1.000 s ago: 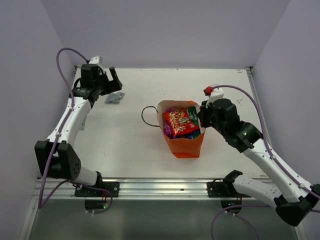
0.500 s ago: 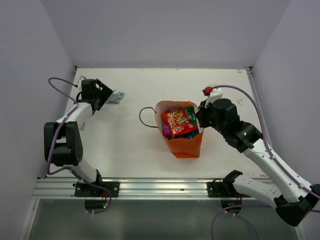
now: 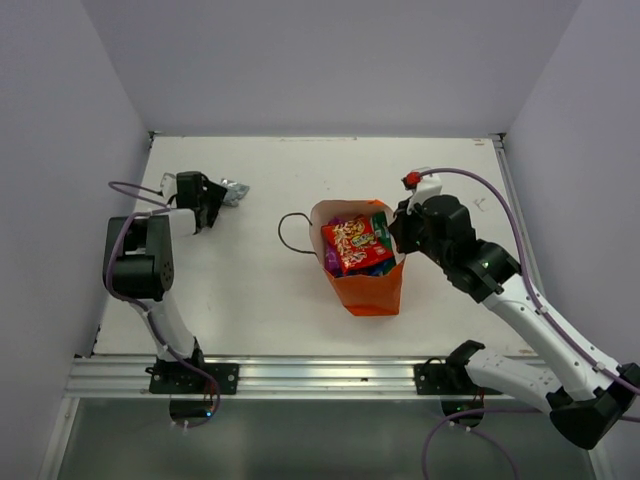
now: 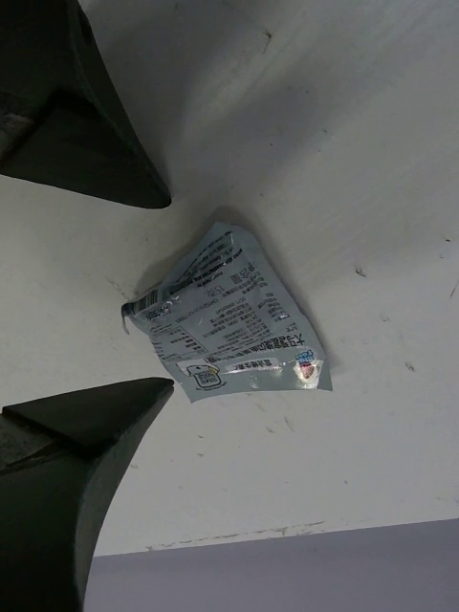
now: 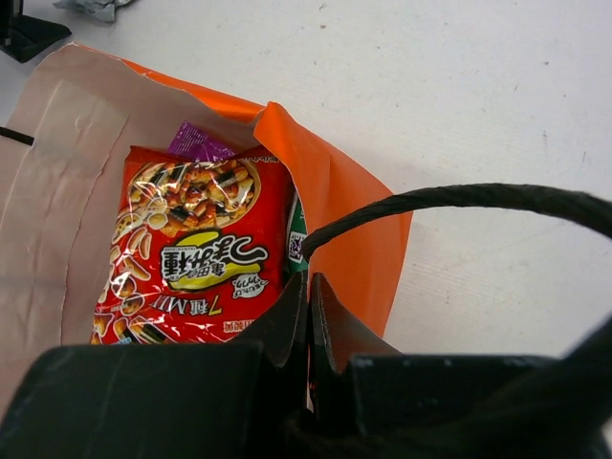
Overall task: Place the snacks into the paper bag
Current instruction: Pick up the snack from the center of the board.
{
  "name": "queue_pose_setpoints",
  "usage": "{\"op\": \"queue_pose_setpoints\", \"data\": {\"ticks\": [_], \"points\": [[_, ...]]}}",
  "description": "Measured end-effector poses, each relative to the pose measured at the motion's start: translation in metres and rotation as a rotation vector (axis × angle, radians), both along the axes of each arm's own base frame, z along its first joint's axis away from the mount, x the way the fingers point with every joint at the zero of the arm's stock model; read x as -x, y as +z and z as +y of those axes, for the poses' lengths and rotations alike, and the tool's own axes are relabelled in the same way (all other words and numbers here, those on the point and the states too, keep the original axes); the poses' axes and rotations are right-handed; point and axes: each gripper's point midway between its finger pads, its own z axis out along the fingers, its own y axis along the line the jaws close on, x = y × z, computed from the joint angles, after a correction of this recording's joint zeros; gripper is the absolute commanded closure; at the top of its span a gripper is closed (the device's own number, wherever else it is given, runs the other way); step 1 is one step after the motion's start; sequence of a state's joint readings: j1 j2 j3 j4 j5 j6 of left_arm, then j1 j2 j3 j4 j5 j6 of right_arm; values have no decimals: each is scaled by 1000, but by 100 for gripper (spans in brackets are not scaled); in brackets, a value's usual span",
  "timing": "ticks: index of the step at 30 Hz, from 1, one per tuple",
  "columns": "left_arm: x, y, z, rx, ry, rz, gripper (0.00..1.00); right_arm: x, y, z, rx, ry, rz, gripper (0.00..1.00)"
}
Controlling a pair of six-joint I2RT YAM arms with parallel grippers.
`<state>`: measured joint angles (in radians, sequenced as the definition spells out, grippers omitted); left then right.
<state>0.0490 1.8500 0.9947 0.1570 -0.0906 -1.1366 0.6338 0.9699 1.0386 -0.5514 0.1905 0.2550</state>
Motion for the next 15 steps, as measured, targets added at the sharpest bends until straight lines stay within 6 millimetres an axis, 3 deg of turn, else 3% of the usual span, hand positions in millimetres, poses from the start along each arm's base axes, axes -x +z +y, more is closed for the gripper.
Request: {"op": "queue_pose_setpoints", "data": {"ticks": [11, 15], "points": [[-24, -12, -6, 19, 15, -40, 51, -3, 0, 4, -2, 11, -5, 100], [-26, -17, -5, 18, 25, -32, 69, -4, 0, 5, -2, 11, -5, 100]]}}
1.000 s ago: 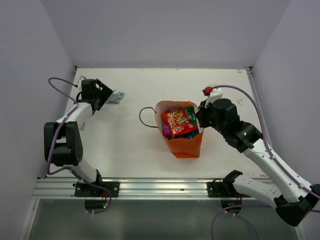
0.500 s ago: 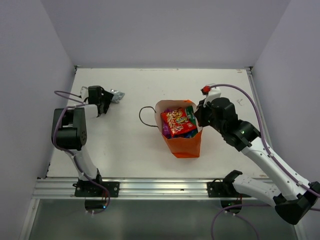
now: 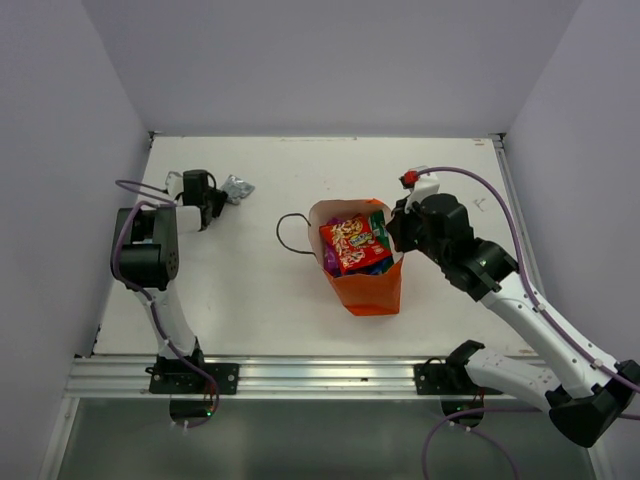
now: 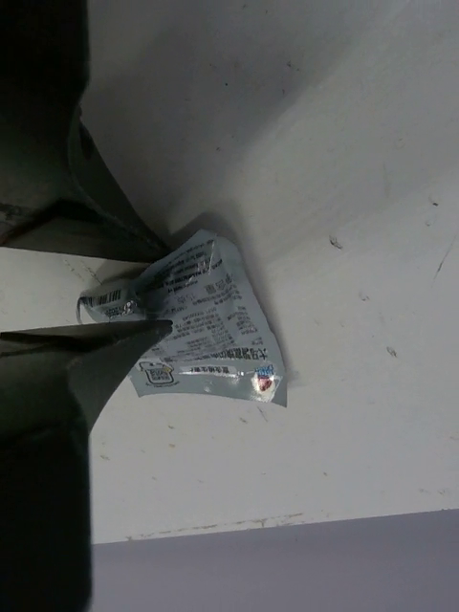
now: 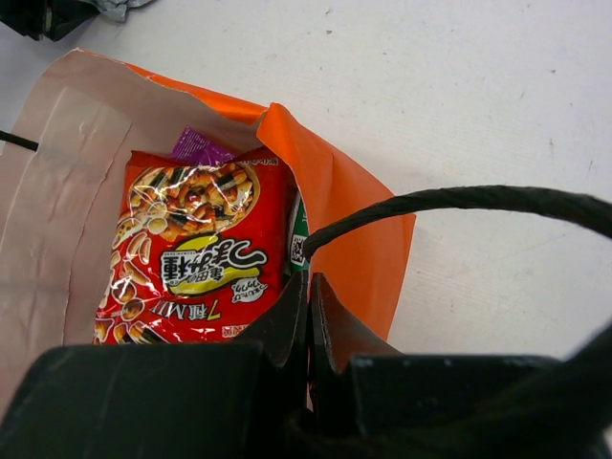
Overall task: Place the snacks into the paper bag
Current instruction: Pick up the snack from the center of the board.
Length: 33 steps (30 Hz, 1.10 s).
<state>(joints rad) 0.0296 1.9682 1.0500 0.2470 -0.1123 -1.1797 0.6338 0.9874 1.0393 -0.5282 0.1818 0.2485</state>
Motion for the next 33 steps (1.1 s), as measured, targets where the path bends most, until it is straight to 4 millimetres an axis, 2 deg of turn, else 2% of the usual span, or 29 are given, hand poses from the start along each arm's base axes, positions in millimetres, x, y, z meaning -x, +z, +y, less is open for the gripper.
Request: {"op": "queue_pose_setpoints", "data": {"ticks": [7, 14, 19, 22, 24, 28, 33], "points": [[1, -5, 1, -25, -4, 14, 100, 0, 0, 0, 1, 2, -2, 100], [2, -4, 2, -63, -32, 17, 100, 0, 0, 0, 2, 2, -3, 100], [16, 8, 4, -121, -72, 41, 100, 0, 0, 0, 4, 3, -5, 100], [25, 36, 7, -178, -99, 21, 100, 0, 1, 0, 5, 2, -5, 100], [27, 65, 9, -220, -113, -24, 100, 0, 1, 0, 5, 2, -6, 100], [37, 137, 7, -330, -149, -152, 100, 0, 1, -1, 4, 2, -6, 100], [60, 220, -21, -465, -242, -328, 100, 0, 1, 0, 4, 1, -6, 100]]}}
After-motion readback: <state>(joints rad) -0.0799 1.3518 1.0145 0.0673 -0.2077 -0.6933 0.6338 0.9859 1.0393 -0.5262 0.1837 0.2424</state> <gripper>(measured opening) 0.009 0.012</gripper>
